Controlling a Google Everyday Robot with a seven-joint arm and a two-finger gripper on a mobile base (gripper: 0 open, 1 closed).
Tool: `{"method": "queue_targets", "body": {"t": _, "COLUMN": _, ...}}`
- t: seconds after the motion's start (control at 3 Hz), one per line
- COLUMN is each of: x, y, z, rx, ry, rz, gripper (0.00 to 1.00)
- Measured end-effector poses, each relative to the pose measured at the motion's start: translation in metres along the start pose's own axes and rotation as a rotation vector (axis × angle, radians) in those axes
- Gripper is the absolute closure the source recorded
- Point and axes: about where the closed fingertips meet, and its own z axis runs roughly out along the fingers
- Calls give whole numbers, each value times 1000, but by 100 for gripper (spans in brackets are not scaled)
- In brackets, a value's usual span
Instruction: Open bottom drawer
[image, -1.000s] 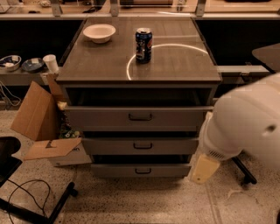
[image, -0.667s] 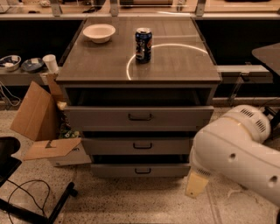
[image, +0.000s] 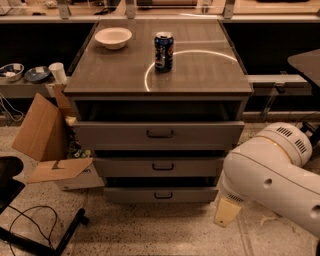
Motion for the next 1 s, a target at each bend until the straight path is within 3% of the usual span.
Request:
{"method": "queue_targets", "body": {"t": 0.33, "x": -12, "y": 8, "z": 37, "rx": -17, "ry": 31, "rz": -31, "gripper": 0}}
{"method": "queue_targets", "body": {"t": 1.0, "x": -17, "y": 27, "z": 177, "rx": -52, "ry": 78, "rz": -42, "gripper": 0}}
